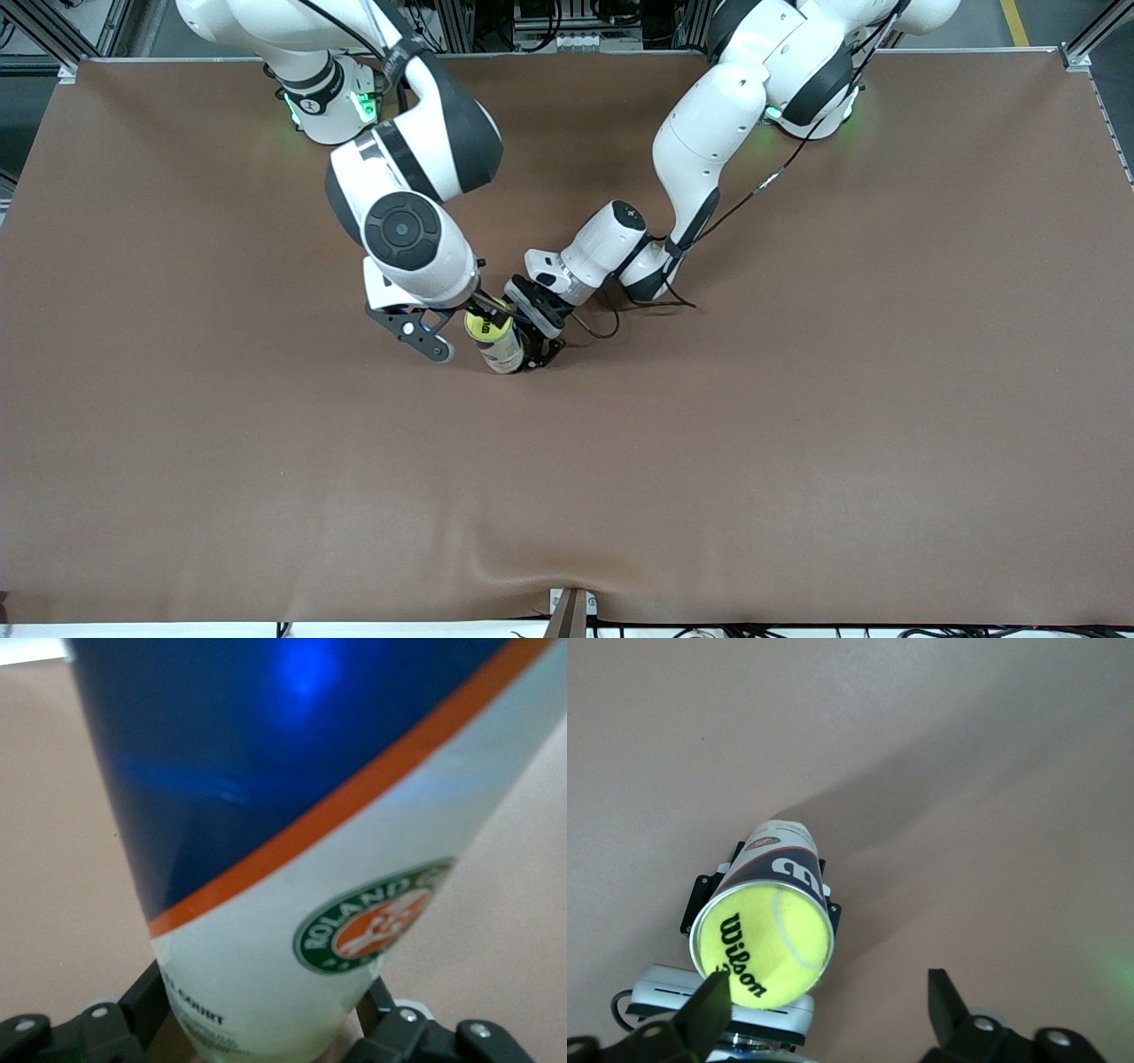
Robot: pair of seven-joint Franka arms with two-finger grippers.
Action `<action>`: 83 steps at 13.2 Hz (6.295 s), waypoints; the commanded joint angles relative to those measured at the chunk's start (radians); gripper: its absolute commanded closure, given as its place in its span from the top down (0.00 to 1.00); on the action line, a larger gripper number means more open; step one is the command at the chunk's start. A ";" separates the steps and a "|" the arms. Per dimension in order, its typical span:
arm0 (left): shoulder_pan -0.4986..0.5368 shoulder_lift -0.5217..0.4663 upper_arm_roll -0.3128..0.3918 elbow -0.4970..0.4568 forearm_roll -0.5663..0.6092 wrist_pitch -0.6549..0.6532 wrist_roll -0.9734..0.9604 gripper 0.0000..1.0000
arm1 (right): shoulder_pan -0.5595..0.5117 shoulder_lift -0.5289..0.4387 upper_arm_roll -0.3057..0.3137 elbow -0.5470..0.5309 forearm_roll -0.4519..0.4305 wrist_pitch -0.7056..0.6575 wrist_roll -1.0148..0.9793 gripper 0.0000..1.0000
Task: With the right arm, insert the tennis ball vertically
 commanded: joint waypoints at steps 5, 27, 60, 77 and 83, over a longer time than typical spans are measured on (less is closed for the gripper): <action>-0.015 -0.029 0.013 -0.023 -0.032 -0.003 0.000 0.90 | -0.002 -0.017 0.007 0.009 0.006 -0.004 0.059 0.00; -0.010 -0.047 0.013 -0.030 -0.035 -0.017 -0.002 1.00 | -0.028 -0.007 0.005 0.024 -0.010 0.045 0.087 0.00; 0.313 -0.611 0.025 -0.070 0.073 -1.481 -0.011 1.00 | -0.615 -0.305 0.011 0.055 -0.091 -0.171 -0.954 1.00; 0.798 -0.880 0.109 0.110 0.000 -1.936 -0.106 1.00 | -0.554 -0.511 0.021 -0.134 -0.124 -0.095 -1.182 1.00; 0.702 -0.996 0.235 0.095 -0.023 -2.029 -0.063 1.00 | -0.571 -0.564 0.065 -0.155 -0.180 -0.154 -1.180 1.00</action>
